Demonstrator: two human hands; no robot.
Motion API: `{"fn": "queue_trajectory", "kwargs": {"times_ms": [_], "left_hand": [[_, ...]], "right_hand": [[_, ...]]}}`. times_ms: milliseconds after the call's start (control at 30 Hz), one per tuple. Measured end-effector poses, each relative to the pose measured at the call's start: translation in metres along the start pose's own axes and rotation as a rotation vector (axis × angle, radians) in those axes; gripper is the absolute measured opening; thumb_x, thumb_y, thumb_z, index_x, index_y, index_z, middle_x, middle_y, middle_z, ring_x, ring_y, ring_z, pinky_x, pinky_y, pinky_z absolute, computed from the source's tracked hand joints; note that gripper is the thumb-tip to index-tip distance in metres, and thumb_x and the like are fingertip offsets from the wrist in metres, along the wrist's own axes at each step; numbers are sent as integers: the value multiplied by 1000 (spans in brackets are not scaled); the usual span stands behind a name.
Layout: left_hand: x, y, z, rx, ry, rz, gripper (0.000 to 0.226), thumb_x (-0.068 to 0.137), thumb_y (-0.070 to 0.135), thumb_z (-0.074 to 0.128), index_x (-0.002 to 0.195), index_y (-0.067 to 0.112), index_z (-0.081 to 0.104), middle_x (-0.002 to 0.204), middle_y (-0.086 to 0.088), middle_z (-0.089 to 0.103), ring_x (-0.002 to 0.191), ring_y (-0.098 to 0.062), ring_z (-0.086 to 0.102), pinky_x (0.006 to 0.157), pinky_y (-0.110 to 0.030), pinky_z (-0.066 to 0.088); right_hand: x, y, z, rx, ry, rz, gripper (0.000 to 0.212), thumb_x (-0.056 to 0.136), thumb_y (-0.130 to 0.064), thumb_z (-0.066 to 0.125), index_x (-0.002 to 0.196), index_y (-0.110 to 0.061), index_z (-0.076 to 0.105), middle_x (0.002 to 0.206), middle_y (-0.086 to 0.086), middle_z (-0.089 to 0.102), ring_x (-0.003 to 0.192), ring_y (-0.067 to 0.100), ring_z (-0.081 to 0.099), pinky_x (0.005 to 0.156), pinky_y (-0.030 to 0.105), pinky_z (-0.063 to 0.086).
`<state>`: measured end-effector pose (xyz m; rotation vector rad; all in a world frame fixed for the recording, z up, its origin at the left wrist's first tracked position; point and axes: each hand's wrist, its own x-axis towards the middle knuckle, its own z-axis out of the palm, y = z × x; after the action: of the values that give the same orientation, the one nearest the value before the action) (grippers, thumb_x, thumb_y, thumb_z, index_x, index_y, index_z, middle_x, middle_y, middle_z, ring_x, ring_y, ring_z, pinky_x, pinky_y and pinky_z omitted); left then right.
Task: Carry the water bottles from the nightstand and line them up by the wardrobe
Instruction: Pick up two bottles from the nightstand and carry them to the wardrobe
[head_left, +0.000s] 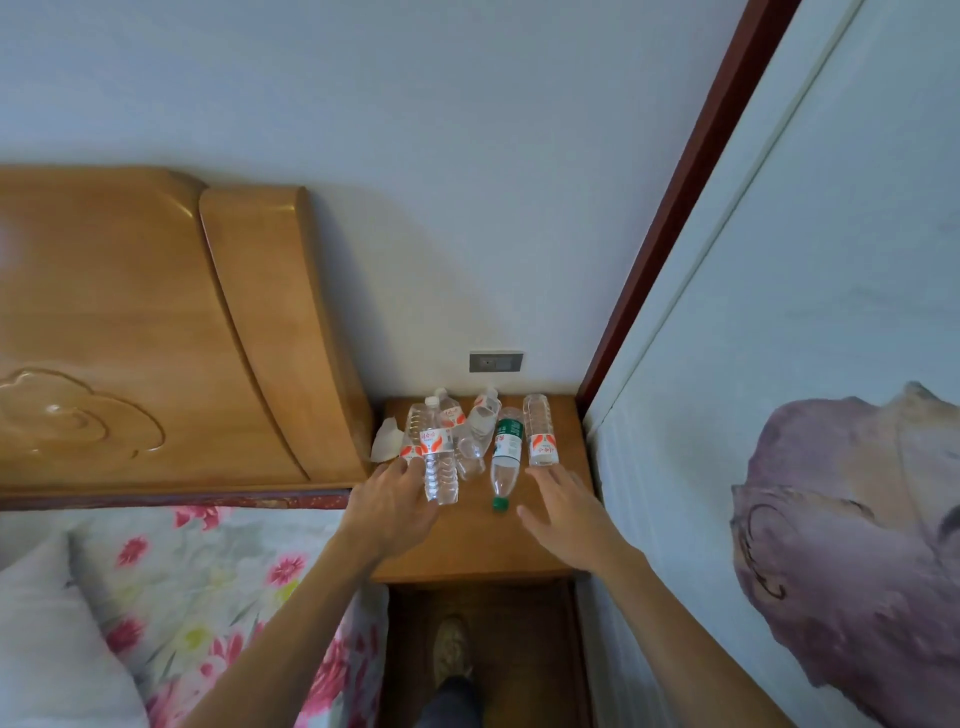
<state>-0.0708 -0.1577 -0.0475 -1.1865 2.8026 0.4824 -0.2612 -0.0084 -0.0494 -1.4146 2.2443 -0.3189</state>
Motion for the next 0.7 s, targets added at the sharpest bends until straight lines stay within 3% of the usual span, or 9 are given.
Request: {"fn": "queue_trajectory", "kwargs": {"times_ms": [167, 700], "left_hand": [[39, -28, 1, 3, -49, 6, 53, 94, 57, 43, 135, 24, 40, 134, 2, 57, 110, -17, 62, 86, -35, 55], [113, -65, 37, -40, -154, -30, 48, 96, 50, 45, 134, 22, 41, 134, -1, 56, 114, -20, 60, 89, -38, 53]], "right_hand": [[36, -5, 0, 15, -29, 48, 53, 100, -42, 50, 147, -22, 35, 151, -2, 41, 136, 16, 42, 105, 29, 42], [127, 14, 18, 9, -166, 103, 53, 100, -45, 49, 146, -23, 35, 148, 1, 44, 132, 18, 47, 103, 33, 46]]}}
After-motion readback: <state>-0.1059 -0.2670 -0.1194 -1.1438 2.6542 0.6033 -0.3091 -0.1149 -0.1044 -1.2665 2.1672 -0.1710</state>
